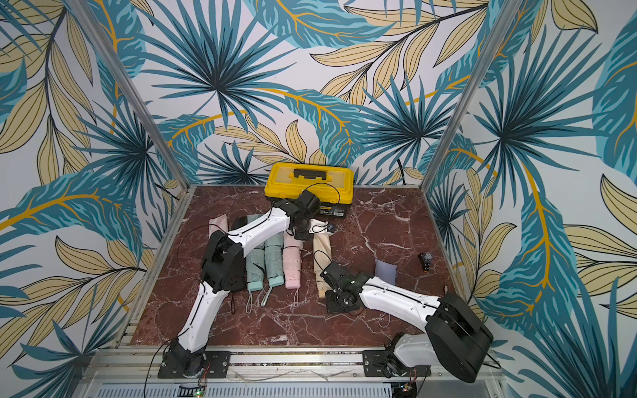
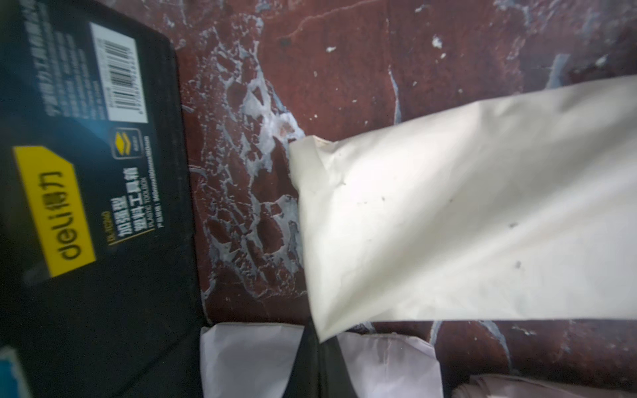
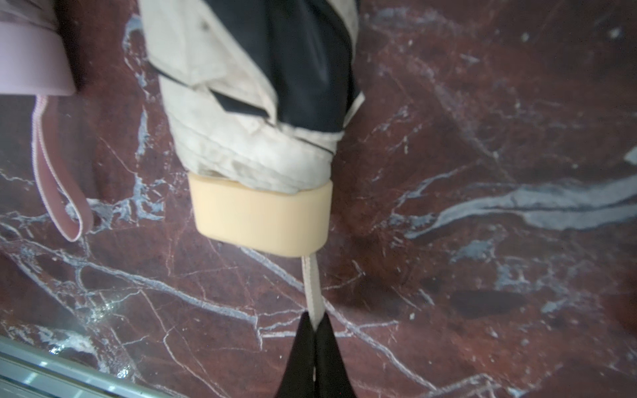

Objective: Take umbrellas out of sleeves
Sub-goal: Take out the umbrella from the umbrella sleeve, then place the umbrella sleeve at the center of the board.

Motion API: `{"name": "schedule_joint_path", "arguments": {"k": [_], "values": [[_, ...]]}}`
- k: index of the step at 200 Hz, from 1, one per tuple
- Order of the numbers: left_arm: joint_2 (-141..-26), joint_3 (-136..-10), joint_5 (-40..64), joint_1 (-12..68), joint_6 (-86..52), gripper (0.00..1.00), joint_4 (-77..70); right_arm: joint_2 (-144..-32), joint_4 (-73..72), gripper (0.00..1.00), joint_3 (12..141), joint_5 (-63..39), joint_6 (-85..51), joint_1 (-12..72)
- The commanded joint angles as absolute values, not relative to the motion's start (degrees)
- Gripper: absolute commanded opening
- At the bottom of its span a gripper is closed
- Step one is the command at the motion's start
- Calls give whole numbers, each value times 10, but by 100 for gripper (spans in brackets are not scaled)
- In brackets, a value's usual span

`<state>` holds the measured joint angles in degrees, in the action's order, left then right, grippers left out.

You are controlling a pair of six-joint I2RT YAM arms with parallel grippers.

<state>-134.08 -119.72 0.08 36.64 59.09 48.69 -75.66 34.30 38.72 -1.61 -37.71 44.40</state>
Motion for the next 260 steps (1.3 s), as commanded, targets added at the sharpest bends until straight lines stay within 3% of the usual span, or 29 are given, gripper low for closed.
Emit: {"name": "schedule_joint_path", "arguments": {"k": [1, 47, 59, 116, 260], "values": [[-1357, -1223, -17, 360, 588, 0, 478, -746, 365, 0, 372, -28, -389, 451], [-1359, -1231, -49, 359, 599, 0, 478, -741, 366, 0, 370, -21, -396, 455], [-1357, -1231, -60, 359, 600, 0, 478, -732, 366, 14, 368, -5, -407, 455], [-1338, -1227, -91, 353, 615, 0, 464, -670, 376, 42, 362, 51, -428, 455], [-1334, -1242, -141, 343, 625, 0, 412, -694, 370, 44, 393, 63, -418, 455]]}}
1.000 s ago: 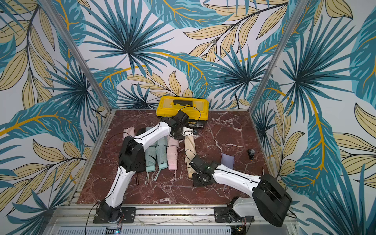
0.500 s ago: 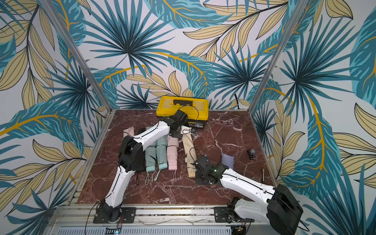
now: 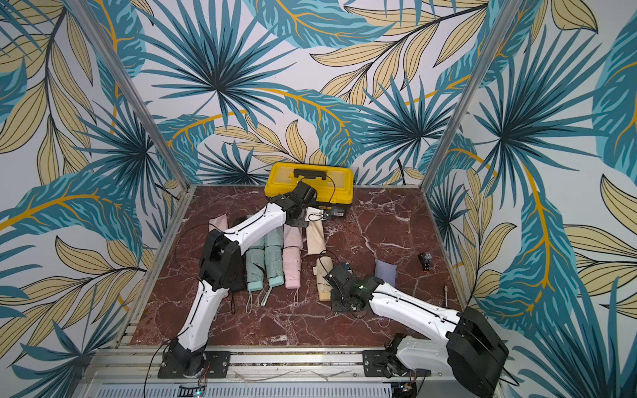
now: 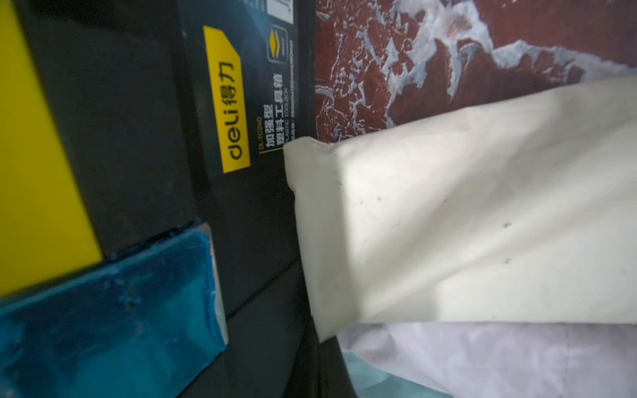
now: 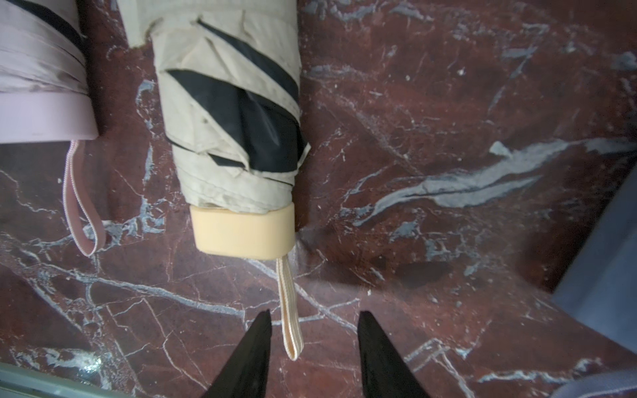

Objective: Take umbrellas out of sleeves
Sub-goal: Place the umbrella sleeve at the center of the board.

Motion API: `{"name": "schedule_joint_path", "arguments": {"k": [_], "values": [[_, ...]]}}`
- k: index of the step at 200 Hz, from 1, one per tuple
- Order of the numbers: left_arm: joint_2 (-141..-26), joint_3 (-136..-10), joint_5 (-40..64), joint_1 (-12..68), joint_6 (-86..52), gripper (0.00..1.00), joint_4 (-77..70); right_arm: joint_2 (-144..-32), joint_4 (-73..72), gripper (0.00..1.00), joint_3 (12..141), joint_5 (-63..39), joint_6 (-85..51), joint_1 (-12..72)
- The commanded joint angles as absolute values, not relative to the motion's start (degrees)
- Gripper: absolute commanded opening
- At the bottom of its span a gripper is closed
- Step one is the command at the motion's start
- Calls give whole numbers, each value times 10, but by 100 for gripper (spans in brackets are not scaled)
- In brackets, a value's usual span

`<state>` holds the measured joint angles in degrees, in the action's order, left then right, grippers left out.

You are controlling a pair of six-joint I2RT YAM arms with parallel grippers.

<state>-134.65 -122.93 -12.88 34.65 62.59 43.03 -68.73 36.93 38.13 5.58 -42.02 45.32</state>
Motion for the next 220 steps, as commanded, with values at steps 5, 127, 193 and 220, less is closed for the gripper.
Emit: {"name": "schedule_joint_path", "arguments": {"k": [5, 127, 193, 220], "values": [[-1335, -1242, -144, 343, 626, 0, 411, -696, 371, 44, 395, 63, -417, 455], [-1284, -1188, -160, 352, 584, 36, 366, -747, 395, 49, 465, 99, -372, 454], [-1075, -944, -45, 390, 388, 36, 276, -831, 369, 51, 533, 47, -315, 395], [-943, -776, 62, 396, 271, 37, 168, -870, 356, 51, 557, 35, -303, 385]]}}
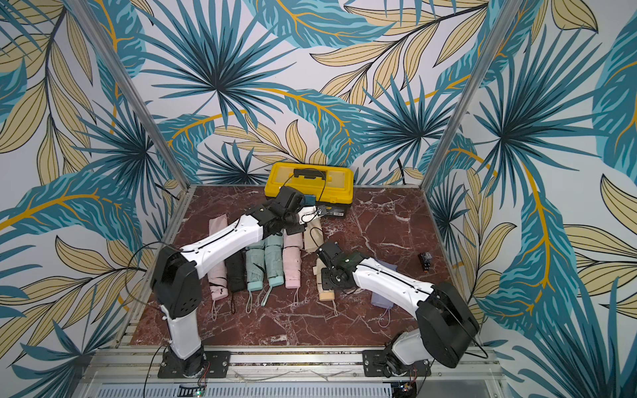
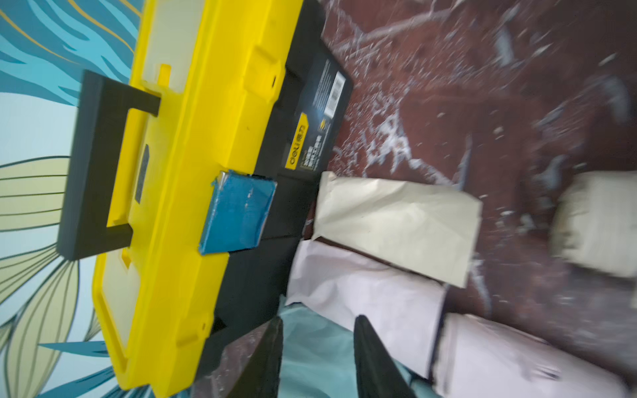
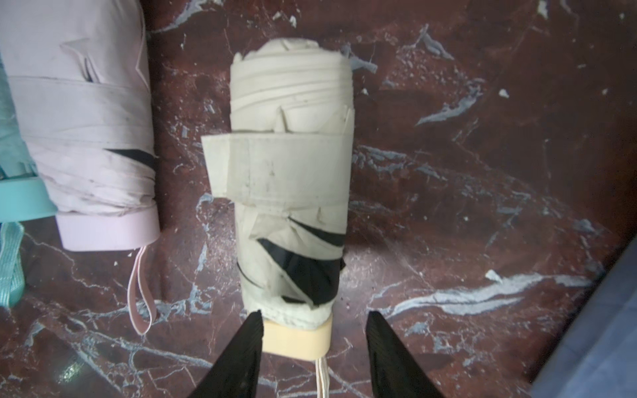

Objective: Take umbrellas out of sleeves
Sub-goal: Place the umbrella sleeve at the center of the board, then move the umbrella to the center of the board.

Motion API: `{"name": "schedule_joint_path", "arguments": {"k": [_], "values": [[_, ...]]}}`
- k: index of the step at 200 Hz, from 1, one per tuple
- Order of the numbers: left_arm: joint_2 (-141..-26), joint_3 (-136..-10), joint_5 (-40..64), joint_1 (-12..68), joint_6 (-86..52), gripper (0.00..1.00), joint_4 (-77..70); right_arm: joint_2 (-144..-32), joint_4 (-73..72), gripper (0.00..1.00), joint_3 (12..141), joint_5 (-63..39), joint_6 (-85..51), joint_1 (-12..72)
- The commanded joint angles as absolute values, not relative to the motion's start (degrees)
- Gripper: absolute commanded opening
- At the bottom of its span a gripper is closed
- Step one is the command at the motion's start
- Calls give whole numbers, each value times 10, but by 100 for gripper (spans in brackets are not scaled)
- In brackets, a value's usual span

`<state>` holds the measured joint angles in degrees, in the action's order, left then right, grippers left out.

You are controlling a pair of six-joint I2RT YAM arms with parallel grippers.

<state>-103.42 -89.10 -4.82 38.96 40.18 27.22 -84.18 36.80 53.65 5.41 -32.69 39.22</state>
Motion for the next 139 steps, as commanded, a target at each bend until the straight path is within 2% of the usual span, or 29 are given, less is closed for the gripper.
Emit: {"name": "schedule_joint_path", "arguments": {"k": [1, 25, 45, 92, 139], "values": [[-938, -770, 65, 396, 266, 37, 165, -871, 355, 51, 558, 35, -303, 386], [-848, -662, 126, 403, 185, 39, 104, -905, 344, 51, 573, 30, -303, 383], [-793, -601, 150, 422, 155, 36, 101, -932, 336, 51, 581, 34, -308, 383], [-655, -497, 146, 432, 7, 38, 101, -973, 313, 48, 600, 23, -327, 382], [-566, -436, 124, 432, -63, 39, 102, -1001, 296, 47, 612, 0, -324, 383]]}}
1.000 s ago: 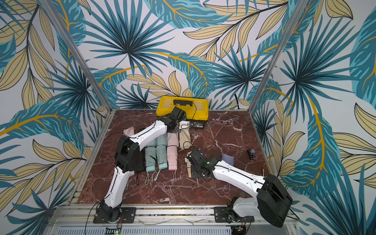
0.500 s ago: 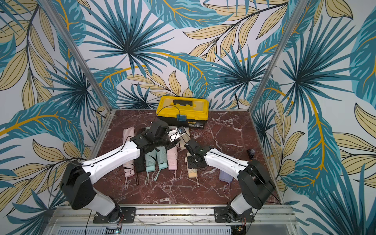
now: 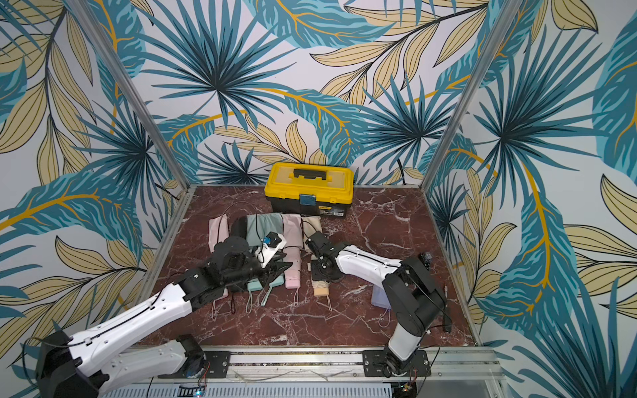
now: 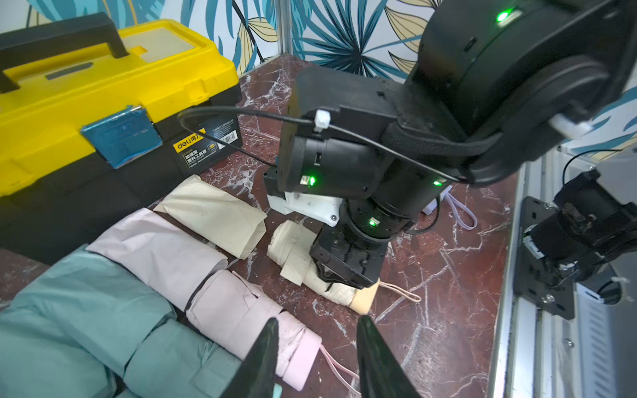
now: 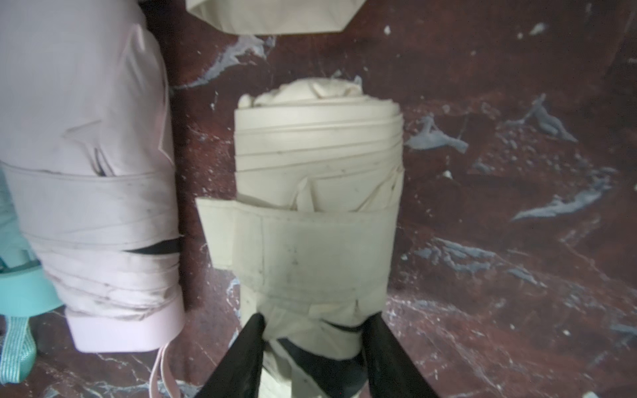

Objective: Take umbrellas out of sleeves
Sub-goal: Move the umbrella to the center of the board.

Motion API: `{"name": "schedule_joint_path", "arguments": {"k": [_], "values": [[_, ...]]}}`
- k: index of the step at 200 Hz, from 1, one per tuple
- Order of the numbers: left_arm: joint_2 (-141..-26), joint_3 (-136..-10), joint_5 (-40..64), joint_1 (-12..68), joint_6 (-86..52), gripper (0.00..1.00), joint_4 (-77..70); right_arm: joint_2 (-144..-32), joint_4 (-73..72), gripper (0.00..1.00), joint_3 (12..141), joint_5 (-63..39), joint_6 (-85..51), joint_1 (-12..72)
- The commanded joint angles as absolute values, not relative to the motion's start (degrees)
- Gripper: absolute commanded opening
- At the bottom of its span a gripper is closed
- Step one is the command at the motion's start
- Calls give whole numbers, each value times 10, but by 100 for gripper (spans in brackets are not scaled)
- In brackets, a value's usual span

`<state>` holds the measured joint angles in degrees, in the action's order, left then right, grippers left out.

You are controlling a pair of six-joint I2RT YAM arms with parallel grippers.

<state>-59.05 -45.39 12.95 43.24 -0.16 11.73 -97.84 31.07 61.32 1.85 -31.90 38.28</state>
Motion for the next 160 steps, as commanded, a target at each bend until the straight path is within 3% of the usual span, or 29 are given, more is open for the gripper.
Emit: {"name": "schedule_joint_path", "arguments": {"k": [1, 73, 160], "values": [[-565, -436, 124, 432, -63, 39, 102, -1002, 296, 47, 611, 0, -323, 383], [-614, -451, 130, 435, -116, 38, 103, -1015, 279, 47, 621, -15, -320, 383], [-655, -489, 122, 436, -65, 40, 103, -1028, 290, 47, 660, -19, -320, 383]]}}
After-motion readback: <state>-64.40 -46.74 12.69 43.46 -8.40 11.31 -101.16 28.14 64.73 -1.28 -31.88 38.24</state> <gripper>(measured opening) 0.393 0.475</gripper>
